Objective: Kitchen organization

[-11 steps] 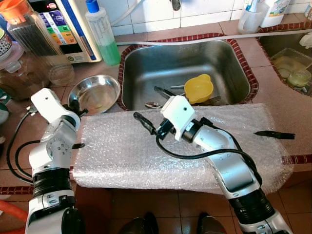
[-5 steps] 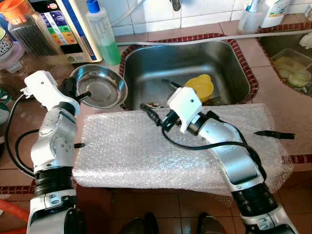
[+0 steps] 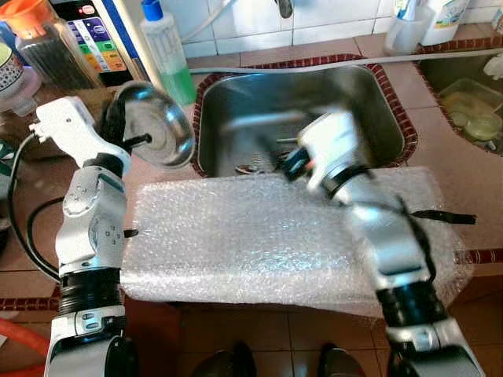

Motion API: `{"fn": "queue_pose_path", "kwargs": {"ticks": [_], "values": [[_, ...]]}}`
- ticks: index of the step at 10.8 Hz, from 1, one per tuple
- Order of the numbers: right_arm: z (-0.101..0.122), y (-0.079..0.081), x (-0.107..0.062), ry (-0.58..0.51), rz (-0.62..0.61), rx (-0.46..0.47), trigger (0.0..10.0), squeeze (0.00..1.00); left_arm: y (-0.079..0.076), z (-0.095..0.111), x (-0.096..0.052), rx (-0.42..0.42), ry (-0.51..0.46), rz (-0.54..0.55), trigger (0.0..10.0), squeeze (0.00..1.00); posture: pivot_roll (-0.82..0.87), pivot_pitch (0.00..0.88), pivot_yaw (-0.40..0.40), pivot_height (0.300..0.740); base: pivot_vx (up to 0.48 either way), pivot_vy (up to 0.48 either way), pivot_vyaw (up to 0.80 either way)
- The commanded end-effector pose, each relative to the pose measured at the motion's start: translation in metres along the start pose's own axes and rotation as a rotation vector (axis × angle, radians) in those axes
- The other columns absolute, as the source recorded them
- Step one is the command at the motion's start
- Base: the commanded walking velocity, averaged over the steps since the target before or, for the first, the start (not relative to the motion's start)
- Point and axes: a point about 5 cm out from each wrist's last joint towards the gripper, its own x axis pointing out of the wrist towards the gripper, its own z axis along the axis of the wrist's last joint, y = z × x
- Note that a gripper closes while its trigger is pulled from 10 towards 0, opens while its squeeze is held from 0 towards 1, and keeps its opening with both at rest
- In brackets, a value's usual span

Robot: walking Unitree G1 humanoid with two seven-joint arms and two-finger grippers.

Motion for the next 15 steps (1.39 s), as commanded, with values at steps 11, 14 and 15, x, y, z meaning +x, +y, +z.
{"fn": "queue_pose_path", "kwargs": {"ticks": [11,14,15], "values": [[0.008,0.023,0.033,-0.034,0.041,0.443,10.0,0.00,-0.073,0.000,-0.021,-0.161,-0.050,-0.435,0.0,0.00,-0.14,0.190,0.187,0.740,0.000,0.000,0.00],[0.001,0.021,0.034,0.028,0.014,0.441,10.0,0.00,-0.075,0.005,-0.024,-0.190,-0.065,-0.464,0.0,0.00,-0.14,0.191,0.185,0.740,0.000,0.000,0.00],[0.000,0.018,0.034,0.041,0.001,0.413,10.0,0.00,-0.074,0.007,-0.024,-0.198,-0.068,-0.470,0.0,0.00,-0.14,0.192,0.183,0.740,0.000,0.000,0.00]]}}
